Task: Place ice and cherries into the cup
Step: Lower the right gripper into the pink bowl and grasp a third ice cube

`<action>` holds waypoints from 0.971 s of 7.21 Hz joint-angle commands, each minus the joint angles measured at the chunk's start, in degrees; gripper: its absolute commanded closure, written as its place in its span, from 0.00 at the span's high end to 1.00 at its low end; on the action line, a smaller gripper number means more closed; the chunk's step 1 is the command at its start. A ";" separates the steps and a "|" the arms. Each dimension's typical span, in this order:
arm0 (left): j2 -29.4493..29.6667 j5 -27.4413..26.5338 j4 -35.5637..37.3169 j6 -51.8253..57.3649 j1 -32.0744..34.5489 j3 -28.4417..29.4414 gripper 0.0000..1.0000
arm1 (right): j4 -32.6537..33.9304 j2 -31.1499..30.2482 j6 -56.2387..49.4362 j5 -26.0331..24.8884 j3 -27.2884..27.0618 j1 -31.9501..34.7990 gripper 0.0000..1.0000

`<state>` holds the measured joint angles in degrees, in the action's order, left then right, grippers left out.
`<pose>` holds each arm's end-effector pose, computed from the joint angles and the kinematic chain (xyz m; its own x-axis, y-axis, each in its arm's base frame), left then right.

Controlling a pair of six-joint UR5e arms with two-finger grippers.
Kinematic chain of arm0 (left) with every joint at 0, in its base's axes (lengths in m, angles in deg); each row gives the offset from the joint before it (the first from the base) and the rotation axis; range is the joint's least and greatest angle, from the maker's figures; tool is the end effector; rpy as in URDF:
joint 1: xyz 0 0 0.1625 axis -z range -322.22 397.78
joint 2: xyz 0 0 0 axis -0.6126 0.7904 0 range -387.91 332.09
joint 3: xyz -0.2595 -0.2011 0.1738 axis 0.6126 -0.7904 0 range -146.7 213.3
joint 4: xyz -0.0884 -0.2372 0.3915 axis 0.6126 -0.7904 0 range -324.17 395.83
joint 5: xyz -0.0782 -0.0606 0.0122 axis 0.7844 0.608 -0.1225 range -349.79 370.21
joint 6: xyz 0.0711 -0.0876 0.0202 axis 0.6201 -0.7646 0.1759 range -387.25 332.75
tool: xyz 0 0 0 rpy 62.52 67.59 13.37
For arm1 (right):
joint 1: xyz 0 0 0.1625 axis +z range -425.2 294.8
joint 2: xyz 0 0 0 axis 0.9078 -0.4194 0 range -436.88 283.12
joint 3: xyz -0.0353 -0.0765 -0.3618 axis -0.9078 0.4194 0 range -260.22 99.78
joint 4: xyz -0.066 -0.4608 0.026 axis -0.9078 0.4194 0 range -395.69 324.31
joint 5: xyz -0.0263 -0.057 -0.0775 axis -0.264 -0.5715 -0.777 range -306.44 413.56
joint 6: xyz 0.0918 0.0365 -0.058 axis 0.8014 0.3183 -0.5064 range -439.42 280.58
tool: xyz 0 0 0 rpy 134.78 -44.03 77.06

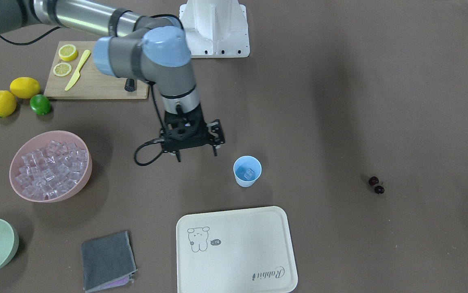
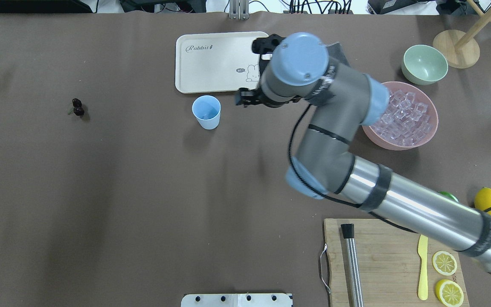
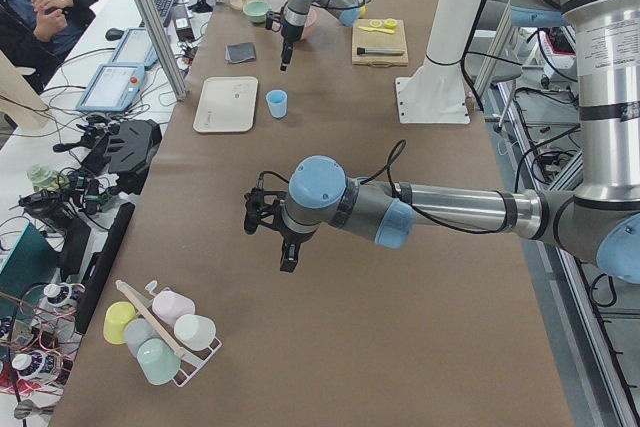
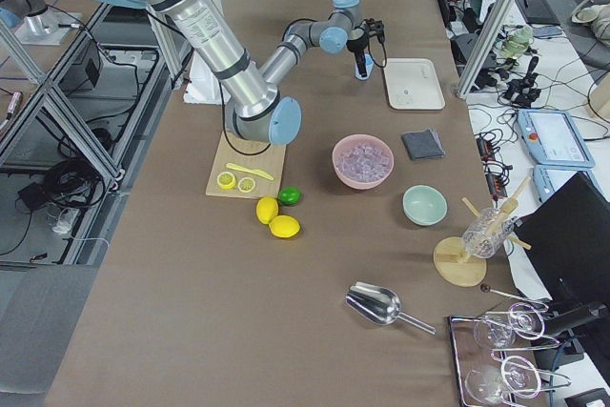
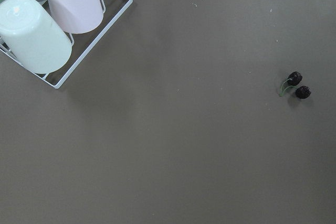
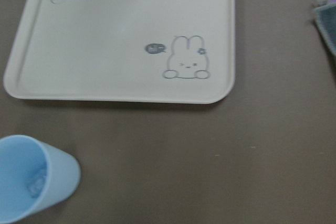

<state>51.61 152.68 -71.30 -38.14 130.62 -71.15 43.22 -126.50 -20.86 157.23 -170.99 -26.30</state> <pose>-0.0670 -0.4934 0.5262 0.6026 0.0742 -0.7946 0.1631 0.9632 0.2135 -0.4983 -0.5388 0.1407 0.6488 -0.1277 0.7502 -0.1480 0.9458 0.2890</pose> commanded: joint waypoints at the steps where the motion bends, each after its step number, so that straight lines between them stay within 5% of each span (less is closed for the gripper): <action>1: -0.06 0.00 -0.01 0.00 -0.12 0.04 0.98 | 0.29 -15.09 -16.45 5.48 -8.60 7.74 0.99; 4: -0.50 0.00 -0.10 0.09 -0.12 -0.05 0.98 | 0.20 -24.97 -32.96 4.79 -9.51 12.60 0.98; 7: -0.77 0.00 -0.10 0.18 0.06 -0.14 0.98 | 0.20 -29.30 -39.74 -3.63 -10.04 12.08 0.94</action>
<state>50.96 152.68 -71.40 -37.98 130.54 -71.22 43.36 -154.70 -58.93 156.77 -180.84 -13.95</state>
